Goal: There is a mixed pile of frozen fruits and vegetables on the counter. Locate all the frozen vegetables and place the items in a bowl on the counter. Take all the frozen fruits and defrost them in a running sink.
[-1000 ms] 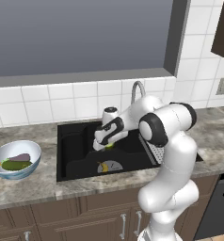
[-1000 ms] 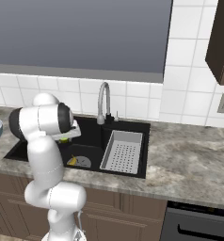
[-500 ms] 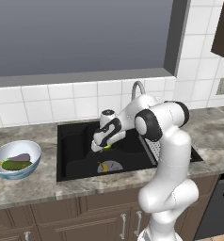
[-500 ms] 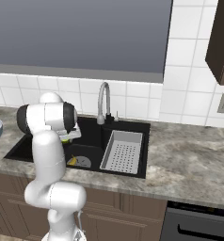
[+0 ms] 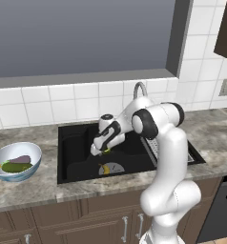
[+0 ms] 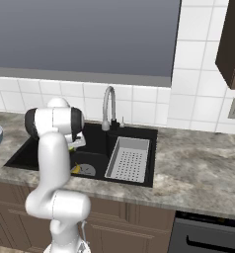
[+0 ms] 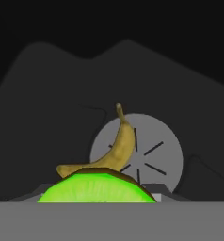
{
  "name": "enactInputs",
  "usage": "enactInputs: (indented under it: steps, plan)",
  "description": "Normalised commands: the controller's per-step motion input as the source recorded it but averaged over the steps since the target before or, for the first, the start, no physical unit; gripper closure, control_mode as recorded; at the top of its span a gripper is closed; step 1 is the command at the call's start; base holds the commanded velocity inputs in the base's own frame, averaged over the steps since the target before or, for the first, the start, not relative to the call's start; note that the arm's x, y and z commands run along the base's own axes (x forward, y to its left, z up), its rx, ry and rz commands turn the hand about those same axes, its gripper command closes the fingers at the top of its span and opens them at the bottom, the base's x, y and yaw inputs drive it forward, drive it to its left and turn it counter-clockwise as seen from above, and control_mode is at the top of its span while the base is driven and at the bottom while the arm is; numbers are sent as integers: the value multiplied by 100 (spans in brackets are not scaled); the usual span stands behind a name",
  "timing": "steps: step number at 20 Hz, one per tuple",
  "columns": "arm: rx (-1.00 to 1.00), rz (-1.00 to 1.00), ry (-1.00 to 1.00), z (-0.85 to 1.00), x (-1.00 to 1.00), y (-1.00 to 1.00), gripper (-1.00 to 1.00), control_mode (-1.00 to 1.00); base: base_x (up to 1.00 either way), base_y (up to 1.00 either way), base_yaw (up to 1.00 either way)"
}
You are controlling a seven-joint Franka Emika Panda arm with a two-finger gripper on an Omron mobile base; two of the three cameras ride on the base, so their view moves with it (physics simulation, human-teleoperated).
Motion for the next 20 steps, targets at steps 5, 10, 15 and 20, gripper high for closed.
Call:
enactInputs:
  steps: [5, 10, 15, 20]
  plan:
    - [0, 0, 0, -30, 19, 7, 100, -100, 0, 0, 0]
    - [0, 0, 0, -28, 18, 8, 100, -100, 0, 0, 0]
    - [0, 0, 0, -23, 19, 10, 100, -100, 0, 0, 0]
    - [0, 0, 0, -20, 18, 11, 100, -100, 0, 0, 0]
